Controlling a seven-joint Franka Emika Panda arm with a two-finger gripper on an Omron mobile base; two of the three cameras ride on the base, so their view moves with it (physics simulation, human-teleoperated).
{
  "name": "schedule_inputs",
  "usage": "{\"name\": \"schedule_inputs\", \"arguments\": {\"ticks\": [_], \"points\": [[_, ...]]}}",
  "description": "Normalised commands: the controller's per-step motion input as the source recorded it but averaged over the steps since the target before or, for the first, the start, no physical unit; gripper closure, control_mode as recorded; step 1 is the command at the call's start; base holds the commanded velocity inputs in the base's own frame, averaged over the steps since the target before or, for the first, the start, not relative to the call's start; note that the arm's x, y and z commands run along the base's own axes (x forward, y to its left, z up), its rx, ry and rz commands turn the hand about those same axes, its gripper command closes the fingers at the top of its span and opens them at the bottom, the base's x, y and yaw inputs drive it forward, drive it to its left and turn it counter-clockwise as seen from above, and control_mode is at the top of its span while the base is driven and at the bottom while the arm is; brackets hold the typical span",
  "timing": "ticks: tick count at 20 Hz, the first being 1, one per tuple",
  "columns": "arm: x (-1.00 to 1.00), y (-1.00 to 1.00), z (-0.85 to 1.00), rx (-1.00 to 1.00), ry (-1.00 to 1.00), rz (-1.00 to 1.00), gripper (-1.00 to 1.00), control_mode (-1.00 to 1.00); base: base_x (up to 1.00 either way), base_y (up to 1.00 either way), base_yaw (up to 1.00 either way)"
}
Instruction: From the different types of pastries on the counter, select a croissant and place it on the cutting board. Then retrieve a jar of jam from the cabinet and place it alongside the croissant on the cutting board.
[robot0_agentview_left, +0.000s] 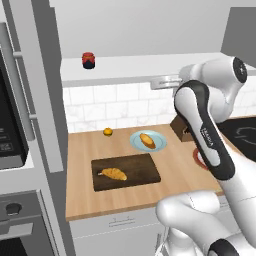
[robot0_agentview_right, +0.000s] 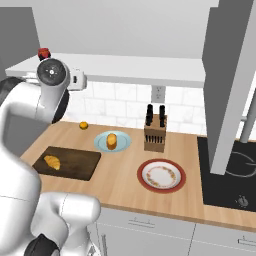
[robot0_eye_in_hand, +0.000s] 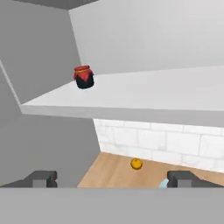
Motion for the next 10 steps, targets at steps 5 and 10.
{"name": "schedule_inputs", "arguments": {"ticks": [5, 10], "points": [[0.19, -0.22, 0.88, 0.21, -0.42, 0.42, -1.00, -1.00, 0.00, 0.00, 0.00], [0.09, -0.01, 0.05, 0.01, -0.04, 0.09, -1.00, -1.00, 0.00, 0.00, 0.00]]}}
